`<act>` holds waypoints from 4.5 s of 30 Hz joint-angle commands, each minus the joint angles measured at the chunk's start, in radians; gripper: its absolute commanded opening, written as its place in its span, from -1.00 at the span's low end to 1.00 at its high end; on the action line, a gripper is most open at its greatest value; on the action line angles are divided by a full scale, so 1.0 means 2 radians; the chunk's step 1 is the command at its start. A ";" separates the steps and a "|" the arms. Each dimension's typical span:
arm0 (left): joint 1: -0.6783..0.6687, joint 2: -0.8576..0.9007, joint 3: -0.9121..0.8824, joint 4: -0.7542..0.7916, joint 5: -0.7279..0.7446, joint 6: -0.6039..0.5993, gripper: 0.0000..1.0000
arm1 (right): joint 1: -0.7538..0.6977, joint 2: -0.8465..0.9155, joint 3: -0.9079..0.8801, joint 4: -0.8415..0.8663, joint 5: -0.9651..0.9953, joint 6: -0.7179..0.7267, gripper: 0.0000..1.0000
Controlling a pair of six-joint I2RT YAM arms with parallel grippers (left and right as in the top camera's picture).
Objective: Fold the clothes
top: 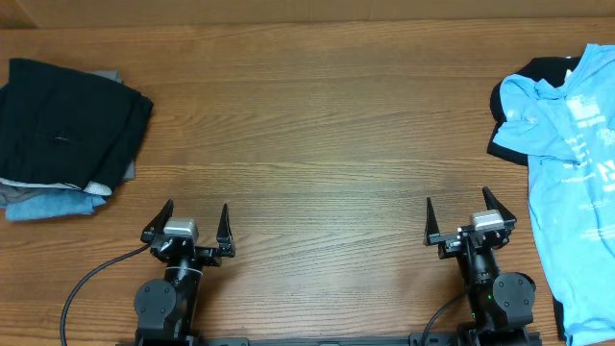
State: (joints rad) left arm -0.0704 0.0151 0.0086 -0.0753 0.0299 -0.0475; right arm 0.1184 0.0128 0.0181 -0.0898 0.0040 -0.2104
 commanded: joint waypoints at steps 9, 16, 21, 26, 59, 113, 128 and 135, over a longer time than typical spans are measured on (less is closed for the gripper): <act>-0.008 -0.001 -0.002 0.000 0.006 0.013 1.00 | -0.001 -0.002 -0.005 0.003 0.001 -0.002 1.00; -0.008 -0.001 -0.002 0.001 0.006 0.013 1.00 | -0.001 -0.002 -0.005 0.003 0.001 -0.002 1.00; -0.008 -0.001 -0.002 0.000 0.006 0.013 1.00 | -0.001 -0.002 -0.005 0.003 0.001 -0.002 1.00; -0.008 -0.001 -0.002 0.000 0.006 0.013 1.00 | -0.001 -0.002 -0.005 0.003 0.001 -0.002 1.00; -0.008 -0.001 -0.002 0.001 0.006 0.013 1.00 | -0.001 -0.002 -0.005 0.003 0.001 -0.002 1.00; -0.008 -0.001 -0.002 0.000 0.006 0.013 1.00 | -0.001 -0.002 -0.005 0.003 0.001 -0.002 1.00; -0.008 -0.001 -0.002 0.000 0.006 0.013 1.00 | -0.001 0.012 -0.005 0.003 -0.010 0.118 1.00; -0.008 -0.001 -0.002 0.000 0.006 0.013 1.00 | -0.001 0.013 0.076 -0.063 -0.045 0.179 1.00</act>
State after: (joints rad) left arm -0.0811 0.0151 0.0086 -0.0753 0.0299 -0.0475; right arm 0.1184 0.0383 0.0441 -0.1841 -0.0593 0.0559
